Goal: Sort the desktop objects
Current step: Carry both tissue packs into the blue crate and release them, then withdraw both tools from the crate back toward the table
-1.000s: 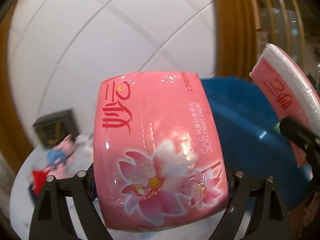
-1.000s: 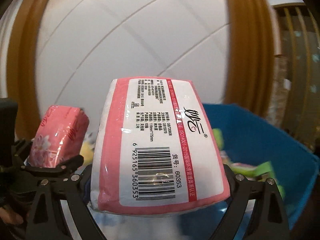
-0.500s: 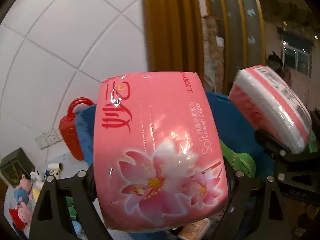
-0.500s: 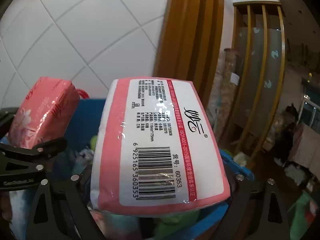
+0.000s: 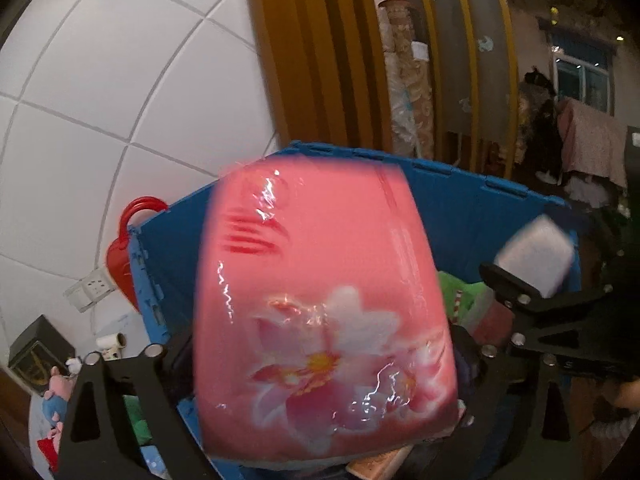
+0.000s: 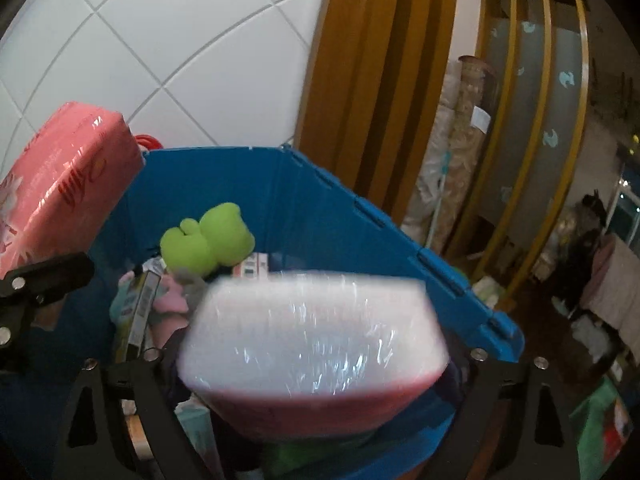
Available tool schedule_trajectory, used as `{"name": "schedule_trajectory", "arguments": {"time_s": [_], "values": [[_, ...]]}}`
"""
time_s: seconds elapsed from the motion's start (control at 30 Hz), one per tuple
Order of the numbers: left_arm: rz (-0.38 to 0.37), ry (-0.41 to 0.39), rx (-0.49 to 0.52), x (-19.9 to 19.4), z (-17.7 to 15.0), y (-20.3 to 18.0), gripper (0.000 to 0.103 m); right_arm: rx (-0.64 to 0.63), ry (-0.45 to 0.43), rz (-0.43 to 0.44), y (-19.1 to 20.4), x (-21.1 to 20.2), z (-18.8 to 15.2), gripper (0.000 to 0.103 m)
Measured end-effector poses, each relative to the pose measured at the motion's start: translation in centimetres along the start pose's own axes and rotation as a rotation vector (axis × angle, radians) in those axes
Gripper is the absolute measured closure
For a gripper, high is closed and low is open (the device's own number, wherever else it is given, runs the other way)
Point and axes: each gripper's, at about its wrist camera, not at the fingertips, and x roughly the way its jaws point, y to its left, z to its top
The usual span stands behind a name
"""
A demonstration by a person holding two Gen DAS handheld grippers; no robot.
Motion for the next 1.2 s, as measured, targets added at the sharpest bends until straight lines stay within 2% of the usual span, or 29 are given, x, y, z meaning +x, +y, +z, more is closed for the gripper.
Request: {"name": "schedule_trajectory", "arguments": {"time_s": [0.3, 0.53, 0.7, 0.9, 1.03, 1.2], "values": [[-0.017, -0.001, -0.014, -0.4, -1.0, 0.7, 0.003, 0.008, -0.011, -0.009, -0.5, -1.6, -0.7, 0.0], [-0.044, -0.022, -0.107, -2.6, -2.5, 2.9, 0.003, 0.031, -0.031, 0.015, 0.0, -5.0, -1.2, 0.0], [-0.013, -0.021, -0.168, -4.8, -4.4, 5.7, 0.003, 0.044, -0.048, 0.045, 1.4, -7.4, -1.3, 0.0], [0.035, -0.039, -0.225, -8.1, -7.9, 10.0, 0.003, 0.028, -0.104, 0.116, 5.8, -10.9, -0.7, 0.0], [0.098, -0.035, -0.255, -10.1, -10.7, 13.5, 0.003, 0.004, -0.153, 0.198, 10.2, -13.4, -0.1, 0.0], [0.165, -0.014, -0.313, -12.1, -14.6, 18.5, 0.003, -0.049, -0.167, 0.3, 16.6, -14.7, 0.2, 0.0]]}}
